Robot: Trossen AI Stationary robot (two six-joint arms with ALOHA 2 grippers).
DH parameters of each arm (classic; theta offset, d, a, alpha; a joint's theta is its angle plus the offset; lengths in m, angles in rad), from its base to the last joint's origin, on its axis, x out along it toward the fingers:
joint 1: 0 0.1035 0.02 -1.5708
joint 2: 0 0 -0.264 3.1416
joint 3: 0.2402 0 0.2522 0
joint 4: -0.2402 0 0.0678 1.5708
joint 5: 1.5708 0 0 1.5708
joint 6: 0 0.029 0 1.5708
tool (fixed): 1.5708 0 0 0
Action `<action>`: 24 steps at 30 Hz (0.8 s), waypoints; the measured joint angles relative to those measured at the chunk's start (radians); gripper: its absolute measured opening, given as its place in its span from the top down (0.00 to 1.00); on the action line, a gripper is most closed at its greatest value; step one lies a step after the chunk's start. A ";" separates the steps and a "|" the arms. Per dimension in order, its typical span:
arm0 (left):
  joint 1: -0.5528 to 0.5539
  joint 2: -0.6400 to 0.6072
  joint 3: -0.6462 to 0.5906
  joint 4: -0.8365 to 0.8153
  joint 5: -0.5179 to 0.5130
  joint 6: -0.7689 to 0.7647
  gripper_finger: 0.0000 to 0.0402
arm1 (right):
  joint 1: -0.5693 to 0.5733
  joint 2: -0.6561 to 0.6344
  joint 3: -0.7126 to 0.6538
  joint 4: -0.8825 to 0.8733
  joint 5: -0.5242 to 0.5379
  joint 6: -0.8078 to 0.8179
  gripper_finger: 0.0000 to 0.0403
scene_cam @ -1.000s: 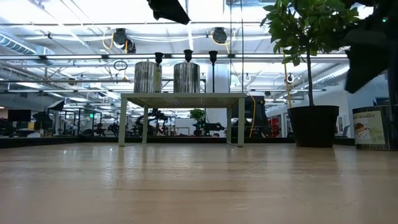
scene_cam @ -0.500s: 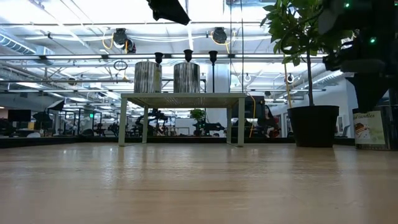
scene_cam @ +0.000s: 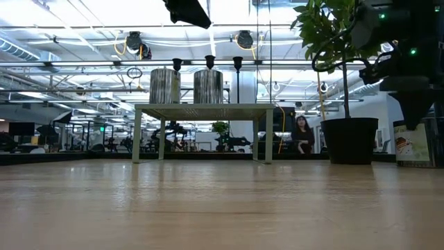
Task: Pick & Place candle stick holders
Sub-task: Put the scented candle on the shelf
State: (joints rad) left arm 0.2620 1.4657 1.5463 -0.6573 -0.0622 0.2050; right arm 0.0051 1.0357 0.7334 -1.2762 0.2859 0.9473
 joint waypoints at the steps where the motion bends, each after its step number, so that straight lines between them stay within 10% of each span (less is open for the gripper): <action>1: -0.002 0.000 0.000 -0.002 0.001 0.000 0.77 | 0.000 0.002 0.000 0.001 0.000 0.002 0.85; 5: -0.007 0.000 0.000 -0.004 0.012 -0.003 0.77 | 0.000 0.006 0.000 0.006 -0.010 -0.028 0.98; 24: -0.096 -0.078 0.001 -0.102 0.009 -0.058 0.77 | 0.096 0.006 0.130 0.245 -0.186 -0.066 1.00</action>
State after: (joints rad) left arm 0.1659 1.3878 1.5476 -0.7591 -0.0536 0.1471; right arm 0.1012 1.0416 0.8631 -1.0308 0.0998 0.8816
